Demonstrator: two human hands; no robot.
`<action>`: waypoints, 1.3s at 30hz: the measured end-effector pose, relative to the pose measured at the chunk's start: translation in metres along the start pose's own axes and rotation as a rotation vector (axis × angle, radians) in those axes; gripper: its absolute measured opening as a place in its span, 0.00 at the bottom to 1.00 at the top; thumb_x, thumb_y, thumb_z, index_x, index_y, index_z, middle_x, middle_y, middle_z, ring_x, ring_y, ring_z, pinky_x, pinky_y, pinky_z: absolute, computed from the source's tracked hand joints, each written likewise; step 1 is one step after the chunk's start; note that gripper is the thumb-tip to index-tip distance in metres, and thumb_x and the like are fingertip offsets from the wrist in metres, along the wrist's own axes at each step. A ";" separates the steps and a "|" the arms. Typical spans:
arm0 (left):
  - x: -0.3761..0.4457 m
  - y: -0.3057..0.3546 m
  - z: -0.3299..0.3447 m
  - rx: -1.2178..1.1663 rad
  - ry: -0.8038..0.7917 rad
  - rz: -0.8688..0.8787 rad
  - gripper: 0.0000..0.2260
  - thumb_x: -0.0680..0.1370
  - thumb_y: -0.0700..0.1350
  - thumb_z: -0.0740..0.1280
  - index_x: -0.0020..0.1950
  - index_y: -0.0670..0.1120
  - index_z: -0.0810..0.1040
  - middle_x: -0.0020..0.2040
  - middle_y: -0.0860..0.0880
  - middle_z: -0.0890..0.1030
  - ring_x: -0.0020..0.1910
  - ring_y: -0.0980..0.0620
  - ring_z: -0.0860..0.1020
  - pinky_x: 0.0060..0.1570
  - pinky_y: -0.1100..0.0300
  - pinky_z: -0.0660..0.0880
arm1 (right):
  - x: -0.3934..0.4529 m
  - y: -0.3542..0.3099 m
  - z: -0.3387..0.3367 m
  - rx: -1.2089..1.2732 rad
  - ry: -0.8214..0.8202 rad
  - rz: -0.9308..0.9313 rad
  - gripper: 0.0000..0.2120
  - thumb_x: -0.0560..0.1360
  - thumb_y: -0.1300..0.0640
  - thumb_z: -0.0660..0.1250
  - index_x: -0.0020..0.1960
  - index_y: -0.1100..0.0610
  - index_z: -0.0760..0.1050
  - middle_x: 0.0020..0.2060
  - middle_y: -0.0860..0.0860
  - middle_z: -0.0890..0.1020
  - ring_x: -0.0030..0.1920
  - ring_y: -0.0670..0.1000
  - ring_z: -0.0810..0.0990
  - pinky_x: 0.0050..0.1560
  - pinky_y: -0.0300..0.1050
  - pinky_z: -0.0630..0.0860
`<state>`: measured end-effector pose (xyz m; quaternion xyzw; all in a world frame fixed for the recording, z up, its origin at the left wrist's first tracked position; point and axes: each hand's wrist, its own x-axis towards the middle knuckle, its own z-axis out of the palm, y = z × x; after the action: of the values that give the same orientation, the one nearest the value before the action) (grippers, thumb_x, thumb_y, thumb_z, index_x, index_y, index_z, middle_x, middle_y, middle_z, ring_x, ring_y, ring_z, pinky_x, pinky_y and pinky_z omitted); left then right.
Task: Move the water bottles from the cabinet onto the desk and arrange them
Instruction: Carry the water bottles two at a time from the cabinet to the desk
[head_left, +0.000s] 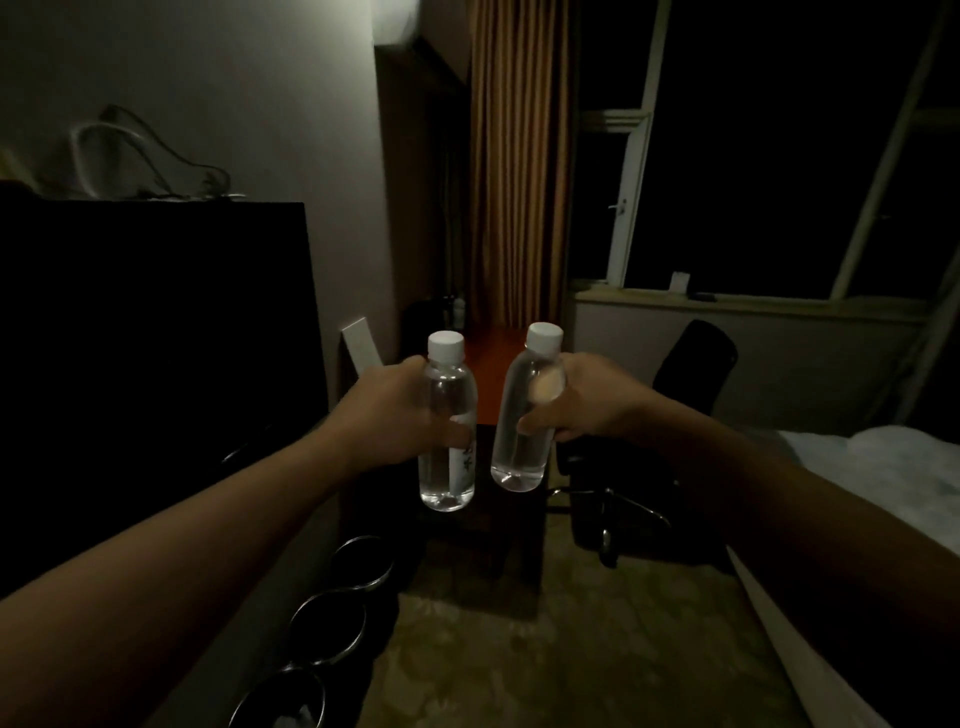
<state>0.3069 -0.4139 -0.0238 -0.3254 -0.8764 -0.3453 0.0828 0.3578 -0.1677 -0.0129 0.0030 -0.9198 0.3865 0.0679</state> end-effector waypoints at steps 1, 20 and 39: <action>0.026 -0.006 0.002 -0.007 -0.013 0.019 0.23 0.58 0.65 0.73 0.49 0.59 0.78 0.45 0.60 0.81 0.45 0.62 0.80 0.42 0.62 0.76 | 0.022 0.006 -0.007 0.001 0.012 0.013 0.25 0.62 0.53 0.82 0.55 0.49 0.76 0.49 0.49 0.82 0.46 0.49 0.83 0.35 0.42 0.82; 0.438 -0.092 0.144 0.010 -0.010 -0.028 0.21 0.63 0.56 0.80 0.51 0.56 0.76 0.45 0.58 0.79 0.43 0.61 0.78 0.36 0.67 0.70 | 0.387 0.200 -0.147 -0.019 -0.034 -0.032 0.23 0.63 0.53 0.81 0.54 0.49 0.76 0.49 0.49 0.81 0.46 0.49 0.83 0.39 0.45 0.84; 0.737 -0.275 0.209 0.264 0.201 -0.395 0.20 0.64 0.60 0.77 0.50 0.53 0.77 0.45 0.55 0.81 0.44 0.56 0.79 0.41 0.57 0.78 | 0.797 0.311 -0.142 -0.224 -0.244 -0.398 0.18 0.67 0.50 0.77 0.53 0.53 0.77 0.47 0.49 0.82 0.47 0.48 0.82 0.50 0.54 0.81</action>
<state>-0.4195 -0.0487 -0.0592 -0.0983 -0.9478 -0.2680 0.1421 -0.4324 0.1886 -0.0338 0.2231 -0.9395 0.2583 0.0311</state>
